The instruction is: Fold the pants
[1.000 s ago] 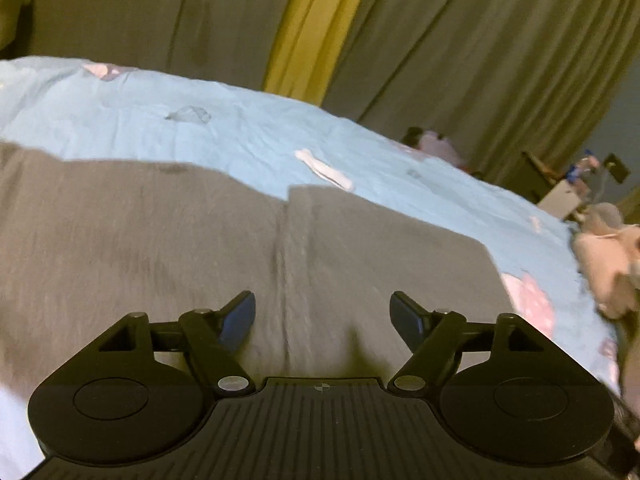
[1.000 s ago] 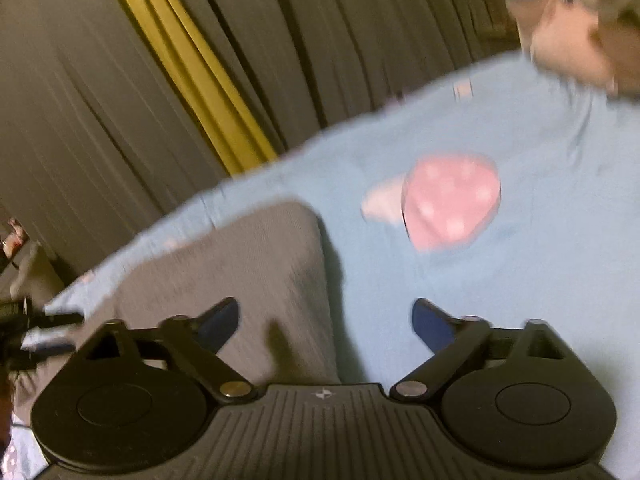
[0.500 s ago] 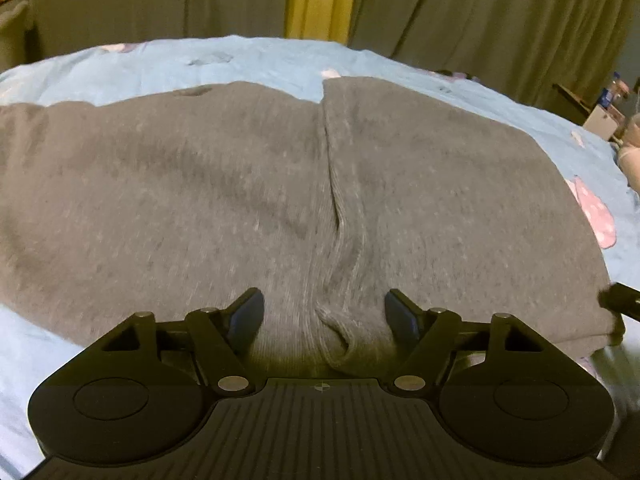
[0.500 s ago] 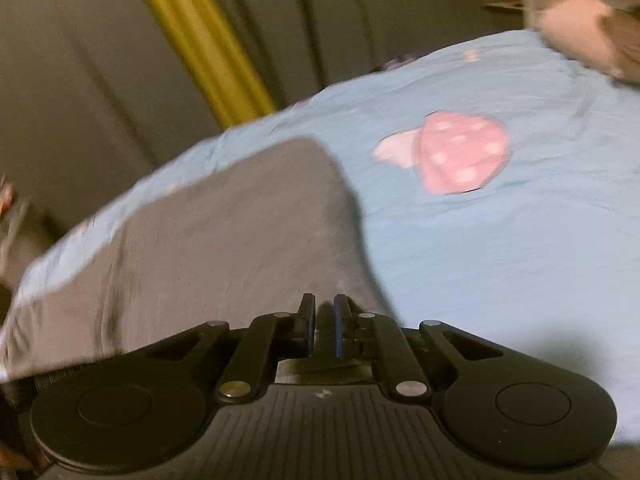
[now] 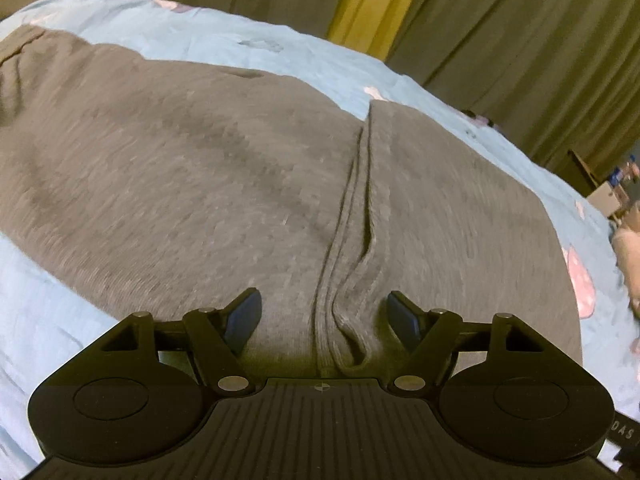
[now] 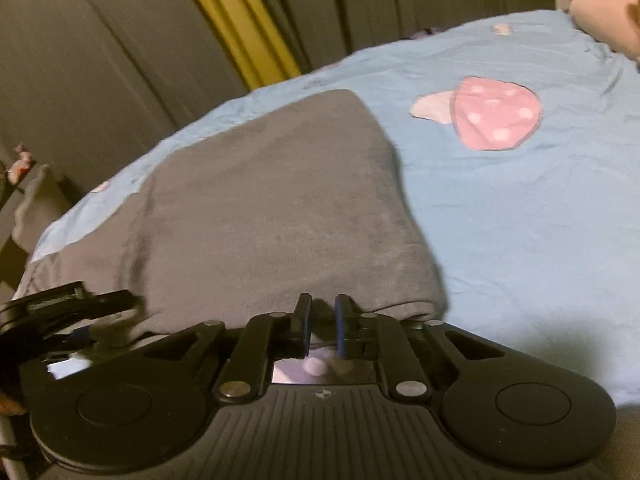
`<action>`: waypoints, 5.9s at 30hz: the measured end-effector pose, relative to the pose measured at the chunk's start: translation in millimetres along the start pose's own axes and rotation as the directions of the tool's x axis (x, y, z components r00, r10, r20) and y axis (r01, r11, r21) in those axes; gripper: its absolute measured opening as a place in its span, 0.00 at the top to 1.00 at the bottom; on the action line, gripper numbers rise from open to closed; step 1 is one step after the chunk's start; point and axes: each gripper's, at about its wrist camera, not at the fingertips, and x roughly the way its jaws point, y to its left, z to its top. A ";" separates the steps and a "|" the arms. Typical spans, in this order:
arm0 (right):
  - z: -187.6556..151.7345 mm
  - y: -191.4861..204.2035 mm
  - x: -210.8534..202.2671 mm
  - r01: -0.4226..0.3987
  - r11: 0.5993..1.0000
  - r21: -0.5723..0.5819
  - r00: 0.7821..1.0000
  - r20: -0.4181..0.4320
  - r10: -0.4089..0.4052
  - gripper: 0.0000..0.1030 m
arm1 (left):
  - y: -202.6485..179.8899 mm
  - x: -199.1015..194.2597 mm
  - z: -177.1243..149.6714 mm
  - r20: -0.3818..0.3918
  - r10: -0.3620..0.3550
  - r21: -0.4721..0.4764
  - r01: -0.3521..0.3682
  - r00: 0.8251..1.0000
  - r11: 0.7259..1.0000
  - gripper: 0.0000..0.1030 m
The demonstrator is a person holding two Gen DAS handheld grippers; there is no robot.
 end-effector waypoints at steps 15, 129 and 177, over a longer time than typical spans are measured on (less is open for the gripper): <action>-1.8 11.2 3.0 0.045 0.995 -0.088 0.997 0.061 -0.039 0.77 | 0.0 -1.2 -2.3 0.006 0.020 -0.019 -0.020 1.000 1.000 0.25; 43.6 -3.4 50.4 -0.370 0.856 0.361 0.929 0.149 0.339 0.11 | 68.5 -89.2 16.1 0.320 0.283 -0.200 -0.227 0.904 0.953 0.08; 102.0 102.6 19.6 -0.329 0.916 0.228 0.922 0.286 0.260 0.58 | 70.3 -61.1 -2.5 0.248 0.146 -0.249 -0.083 0.958 0.965 0.08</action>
